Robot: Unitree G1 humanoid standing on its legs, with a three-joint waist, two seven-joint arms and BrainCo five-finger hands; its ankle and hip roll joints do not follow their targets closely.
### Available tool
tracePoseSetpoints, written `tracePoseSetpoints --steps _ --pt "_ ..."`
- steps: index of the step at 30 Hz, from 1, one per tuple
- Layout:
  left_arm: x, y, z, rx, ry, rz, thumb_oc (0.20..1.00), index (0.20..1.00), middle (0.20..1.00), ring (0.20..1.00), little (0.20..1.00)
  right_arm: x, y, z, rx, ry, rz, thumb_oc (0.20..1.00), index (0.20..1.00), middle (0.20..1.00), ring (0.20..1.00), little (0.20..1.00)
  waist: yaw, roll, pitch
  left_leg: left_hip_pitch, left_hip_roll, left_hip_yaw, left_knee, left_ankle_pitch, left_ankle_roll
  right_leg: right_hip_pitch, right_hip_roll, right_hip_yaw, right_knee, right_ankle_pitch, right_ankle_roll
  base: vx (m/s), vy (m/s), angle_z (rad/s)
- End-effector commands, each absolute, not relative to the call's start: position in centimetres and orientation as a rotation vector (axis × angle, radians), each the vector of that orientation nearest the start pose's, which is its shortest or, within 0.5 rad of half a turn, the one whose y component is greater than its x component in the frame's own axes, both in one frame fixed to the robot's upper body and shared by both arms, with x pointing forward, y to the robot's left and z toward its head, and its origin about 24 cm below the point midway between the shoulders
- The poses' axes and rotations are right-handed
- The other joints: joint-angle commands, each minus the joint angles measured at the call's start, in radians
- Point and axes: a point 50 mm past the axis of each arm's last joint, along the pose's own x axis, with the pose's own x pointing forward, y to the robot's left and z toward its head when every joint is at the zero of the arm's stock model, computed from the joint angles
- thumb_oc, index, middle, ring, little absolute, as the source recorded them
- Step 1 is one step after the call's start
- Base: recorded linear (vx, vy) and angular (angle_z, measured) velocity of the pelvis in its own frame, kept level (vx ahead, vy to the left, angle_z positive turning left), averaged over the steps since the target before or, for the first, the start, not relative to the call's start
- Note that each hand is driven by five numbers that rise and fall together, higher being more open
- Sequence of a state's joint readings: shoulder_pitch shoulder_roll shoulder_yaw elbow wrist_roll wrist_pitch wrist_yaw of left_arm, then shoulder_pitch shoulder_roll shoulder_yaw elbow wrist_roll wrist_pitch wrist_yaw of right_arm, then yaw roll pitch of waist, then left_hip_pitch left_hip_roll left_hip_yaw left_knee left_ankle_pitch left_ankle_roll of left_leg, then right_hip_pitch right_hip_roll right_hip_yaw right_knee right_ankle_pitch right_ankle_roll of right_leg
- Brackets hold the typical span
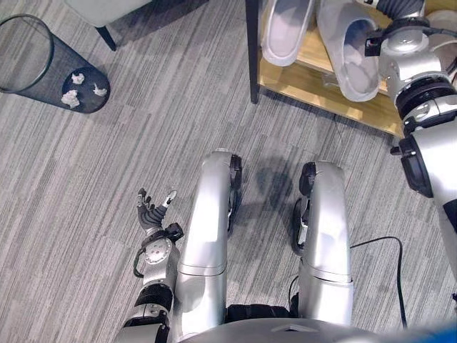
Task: Arrange the slippers neatly on the shoe rack.
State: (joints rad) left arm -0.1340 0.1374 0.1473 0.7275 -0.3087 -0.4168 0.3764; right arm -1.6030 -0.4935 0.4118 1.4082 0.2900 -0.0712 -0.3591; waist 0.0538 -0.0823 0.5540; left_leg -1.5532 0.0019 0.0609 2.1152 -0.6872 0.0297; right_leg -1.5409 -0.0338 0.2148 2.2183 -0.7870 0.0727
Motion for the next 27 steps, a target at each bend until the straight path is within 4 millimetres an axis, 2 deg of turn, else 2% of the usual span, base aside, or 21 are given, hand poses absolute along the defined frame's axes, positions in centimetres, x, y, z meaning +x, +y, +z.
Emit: tracePoseSetpoints --steps 1,5,9,16,20,27 --pt "23.9 20.7 -3.7 -0.190 0.126 0.570 1.000 1.000 1.000 1.000 1.000 41.0 -21.2 35.4 -0.498 -0.479 -0.429 1.000 1.000 1.000 1.000 1.000 0.021 0.016 -0.034 -0.017 0.004 -0.067 0.090 -0.134 0.038 -0.011 0.036 0.051 -0.018 0.228 -0.092 -0.05 -0.038 0.00" --pt "23.7 20.0 -4.0 -0.218 0.137 0.552 1.000 1.000 1.000 1.000 1.000 41.3 -20.8 34.1 -0.526 -0.477 -0.370 1.000 1.000 1.000 1.000 1.000 0.013 0.017 -0.034 -0.017 0.005 -0.072 0.082 -0.125 0.034 -0.009 0.042 0.051 -0.029 0.238 -0.092 -0.04 -0.025 -0.02" --pt "23.2 19.6 -4.3 -0.214 0.146 0.545 1.000 1.000 1.000 1.000 1.000 41.6 -20.6 31.9 -0.584 -0.455 -0.319 1.000 1.000 1.000 1.000 1.000 0.012 0.020 -0.034 -0.017 0.000 -0.078 0.079 -0.119 0.034 -0.015 0.050 0.047 -0.033 0.243 -0.094 -0.04 -0.026 -0.01" --pt "23.4 19.1 -4.8 -0.176 0.163 0.515 1.000 1.000 1.000 1.000 1.000 41.4 -19.5 30.1 -0.473 -0.511 -0.266 1.000 1.000 1.000 1.000 1.000 0.004 0.026 -0.034 -0.017 -0.003 -0.078 0.073 -0.108 0.038 -0.015 0.059 0.047 -0.038 0.252 -0.088 -0.02 0.004 -0.03" --pt "23.5 18.7 -5.1 -0.177 0.182 0.491 1.000 1.000 1.000 1.000 1.000 40.9 -18.3 30.4 -0.501 -0.587 -0.237 1.000 1.000 1.000 1.000 1.000 -0.001 0.030 -0.034 -0.017 -0.003 -0.081 0.072 -0.102 0.046 -0.015 0.063 0.053 -0.039 0.254 -0.085 -0.01 0.003 0.00" --pt "24.1 18.0 -4.8 -0.188 0.181 0.466 1.000 1.000 1.000 1.000 1.000 40.4 -17.9 30.0 -0.489 -0.621 -0.230 1.000 1.000 1.000 1.000 1.000 -0.012 0.038 -0.034 -0.017 -0.004 -0.075 0.068 -0.094 0.056 -0.013 0.066 0.058 -0.045 0.260 -0.080 0.00 0.014 0.00"
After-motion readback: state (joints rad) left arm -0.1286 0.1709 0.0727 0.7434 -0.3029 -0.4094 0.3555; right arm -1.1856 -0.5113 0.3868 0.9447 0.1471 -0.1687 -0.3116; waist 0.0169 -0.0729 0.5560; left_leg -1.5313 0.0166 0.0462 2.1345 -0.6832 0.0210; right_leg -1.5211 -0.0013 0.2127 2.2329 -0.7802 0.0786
